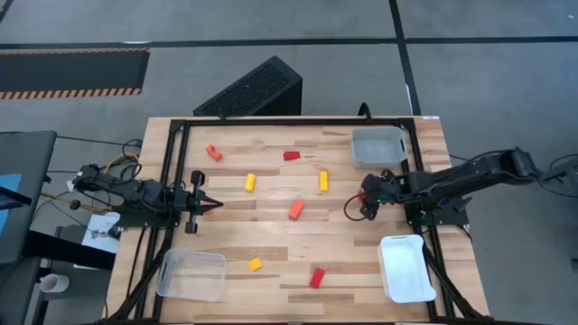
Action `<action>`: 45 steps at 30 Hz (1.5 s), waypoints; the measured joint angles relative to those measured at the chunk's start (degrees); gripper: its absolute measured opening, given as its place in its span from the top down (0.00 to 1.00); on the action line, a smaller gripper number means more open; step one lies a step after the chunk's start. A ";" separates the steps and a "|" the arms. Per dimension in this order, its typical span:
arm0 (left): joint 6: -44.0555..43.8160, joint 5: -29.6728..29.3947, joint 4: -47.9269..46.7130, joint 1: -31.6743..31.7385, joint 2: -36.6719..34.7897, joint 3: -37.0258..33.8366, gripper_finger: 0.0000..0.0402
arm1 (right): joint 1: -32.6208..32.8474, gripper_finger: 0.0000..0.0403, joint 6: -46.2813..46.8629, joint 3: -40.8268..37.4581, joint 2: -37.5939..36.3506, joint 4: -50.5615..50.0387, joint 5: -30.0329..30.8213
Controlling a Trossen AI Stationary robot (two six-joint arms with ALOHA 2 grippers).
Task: Sort & place blocks by color
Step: Put the middle red block into the white bin
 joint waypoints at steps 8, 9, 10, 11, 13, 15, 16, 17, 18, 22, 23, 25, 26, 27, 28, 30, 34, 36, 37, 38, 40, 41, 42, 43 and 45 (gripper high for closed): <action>0.23 -0.07 0.00 -0.02 0.00 0.00 1.00 | 0.20 0.38 -1.09 0.00 5.99 2.53 0.66; 0.37 -0.07 0.00 0.00 0.00 0.00 1.00 | 0.20 0.38 -1.55 0.00 6.79 3.18 1.08; 0.41 -0.07 0.00 0.00 0.00 0.00 1.00 | 0.20 0.38 -2.35 0.00 7.58 3.78 1.18; 0.39 -0.09 0.00 -0.01 0.00 0.00 1.00 | 0.20 0.38 -2.89 0.00 8.38 4.36 1.18; 0.39 -0.11 0.00 -0.01 0.00 0.00 1.00 | 0.22 0.38 -3.84 0.17 9.75 5.15 1.48; 0.39 -0.13 0.00 -0.01 0.00 0.00 1.00 | 0.24 0.38 -3.92 0.23 10.72 5.48 1.64; 0.39 -0.14 0.00 -0.02 0.00 0.00 1.00 | 0.24 0.38 -3.91 0.29 11.09 5.60 1.68; 0.39 -0.18 0.00 -0.02 0.00 0.00 1.00 | 0.24 0.39 -3.92 0.33 11.36 5.71 1.75; 0.39 -0.20 0.00 0.00 0.00 0.00 1.00 | 0.24 0.39 -3.92 0.33 11.46 5.78 1.77; 0.40 -0.22 0.00 0.00 0.00 0.00 1.00 | 0.24 0.48 -3.92 0.21 11.01 5.76 1.42; 0.39 -0.22 0.00 0.00 0.00 0.00 1.00 | 0.24 0.52 -3.93 0.17 10.70 5.60 1.37; 0.40 -0.22 0.00 0.00 0.00 0.00 1.00 | 0.23 0.60 -4.07 0.15 10.05 5.43 1.25; 0.39 -0.22 0.00 0.00 0.00 0.00 1.00 | 0.24 0.64 -4.10 0.15 9.61 5.23 1.21; 0.39 -0.22 0.00 -0.02 0.00 0.00 1.00 | 0.22 0.66 -4.12 0.08 9.11 4.98 1.01; 0.40 -0.22 0.00 -0.01 0.00 0.00 1.00 | 0.19 0.67 -4.07 0.04 8.60 4.77 0.88; 0.41 -0.21 0.00 -0.01 0.00 0.00 1.00 | 0.18 0.67 -3.61 -0.07 7.31 4.02 0.20; 0.41 -0.20 0.00 0.00 0.00 0.00 1.00 | 0.48 0.67 -1.97 -0.07 4.14 4.09 -1.00; 0.39 -0.20 0.00 -0.01 0.00 0.00 1.00 | 0.97 0.67 -0.92 -0.07 2.45 3.67 -0.89; 0.38 -0.20 0.00 -0.02 0.00 0.00 1.00 | 1.24 0.67 -0.57 -0.07 1.61 3.70 -0.87; 0.37 -0.19 0.00 0.00 0.00 0.00 1.00 | 1.51 0.67 0.00 -0.07 0.63 3.44 -0.85; 0.37 -0.18 0.00 0.00 0.00 0.00 1.00 | 2.16 0.67 0.87 -0.07 -1.22 3.34 -0.81; 0.35 -0.18 0.00 0.00 0.00 0.00 1.00 | 2.62 0.67 1.28 -0.07 -2.19 3.28 -0.78; 0.31 -0.18 0.00 0.00 0.00 0.00 1.00 | 3.20 0.67 1.60 -0.05 -3.14 3.30 -0.75; 0.11 -0.18 0.00 0.00 0.00 0.00 1.00 | 3.87 0.67 1.91 -0.04 -4.17 3.31 -0.72; 0.09 -0.17 0.00 -0.01 0.00 0.00 1.00 | 5.36 0.67 2.57 -0.04 -6.35 3.41 -0.59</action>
